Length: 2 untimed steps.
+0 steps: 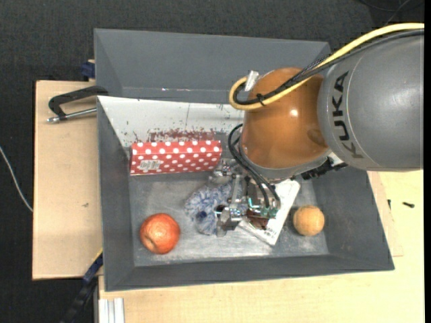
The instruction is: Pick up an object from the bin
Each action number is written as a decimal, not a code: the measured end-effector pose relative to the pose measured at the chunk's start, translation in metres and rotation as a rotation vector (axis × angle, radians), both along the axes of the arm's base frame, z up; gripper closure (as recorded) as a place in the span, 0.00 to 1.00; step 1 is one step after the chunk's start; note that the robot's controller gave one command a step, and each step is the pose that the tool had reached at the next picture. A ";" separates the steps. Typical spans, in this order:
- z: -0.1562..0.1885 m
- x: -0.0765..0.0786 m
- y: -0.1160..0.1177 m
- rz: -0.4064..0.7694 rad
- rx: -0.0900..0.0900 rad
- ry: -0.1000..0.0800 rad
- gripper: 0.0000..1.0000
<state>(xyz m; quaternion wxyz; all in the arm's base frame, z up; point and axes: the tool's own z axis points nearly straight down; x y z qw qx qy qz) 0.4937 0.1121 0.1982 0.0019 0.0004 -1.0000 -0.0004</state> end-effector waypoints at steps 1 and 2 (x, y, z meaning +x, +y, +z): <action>0.002 0.001 -0.001 -0.001 0.001 -0.005 0.00; -0.073 0.038 -0.012 0.060 0.001 -0.010 0.00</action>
Offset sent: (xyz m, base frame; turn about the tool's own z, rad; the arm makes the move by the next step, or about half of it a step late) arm 0.0591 -0.0221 -0.1282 -0.0975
